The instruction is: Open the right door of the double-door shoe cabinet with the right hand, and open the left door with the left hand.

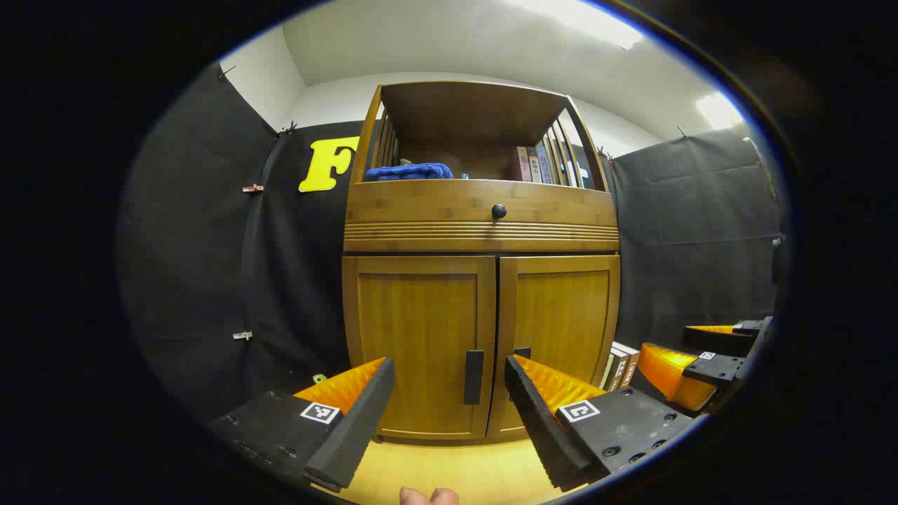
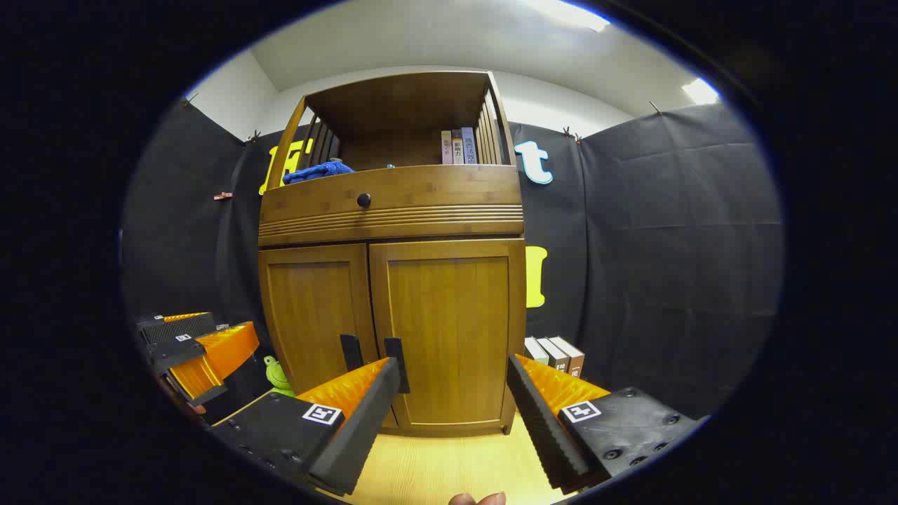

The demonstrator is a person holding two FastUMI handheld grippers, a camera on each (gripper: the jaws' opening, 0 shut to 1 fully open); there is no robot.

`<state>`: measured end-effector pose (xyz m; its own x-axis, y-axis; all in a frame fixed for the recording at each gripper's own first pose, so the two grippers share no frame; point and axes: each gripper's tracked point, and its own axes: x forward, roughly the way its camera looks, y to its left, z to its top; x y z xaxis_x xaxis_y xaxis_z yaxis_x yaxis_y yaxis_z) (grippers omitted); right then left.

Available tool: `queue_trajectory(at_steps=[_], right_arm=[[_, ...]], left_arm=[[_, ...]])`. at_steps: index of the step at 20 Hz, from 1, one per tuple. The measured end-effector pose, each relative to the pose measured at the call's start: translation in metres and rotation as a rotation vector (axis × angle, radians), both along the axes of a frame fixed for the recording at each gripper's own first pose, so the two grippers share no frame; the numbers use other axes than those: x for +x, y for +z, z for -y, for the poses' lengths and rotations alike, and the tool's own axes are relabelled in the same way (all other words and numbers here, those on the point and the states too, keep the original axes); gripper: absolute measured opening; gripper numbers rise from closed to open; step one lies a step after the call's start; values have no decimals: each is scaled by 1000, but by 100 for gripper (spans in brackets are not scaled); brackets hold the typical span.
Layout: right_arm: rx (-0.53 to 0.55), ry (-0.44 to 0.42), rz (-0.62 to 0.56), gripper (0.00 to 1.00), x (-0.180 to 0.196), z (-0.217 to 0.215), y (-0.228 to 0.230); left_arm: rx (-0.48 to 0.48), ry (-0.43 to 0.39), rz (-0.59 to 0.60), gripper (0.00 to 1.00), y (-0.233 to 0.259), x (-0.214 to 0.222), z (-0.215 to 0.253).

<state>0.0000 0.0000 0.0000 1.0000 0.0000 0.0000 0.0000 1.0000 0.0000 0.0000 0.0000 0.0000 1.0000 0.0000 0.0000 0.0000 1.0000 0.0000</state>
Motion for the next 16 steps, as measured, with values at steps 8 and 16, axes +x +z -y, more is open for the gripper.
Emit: queue_trajectory(at_steps=[8, 16], right_arm=[[9, -5, 10, 98, -4, -2, 4], [19, 20, 12, 100, -2, -19, 1]], left_arm=[[0, -6, 7, 98, 10, -3, -6], [30, 10, 6, 98, 9, -5, -16]])
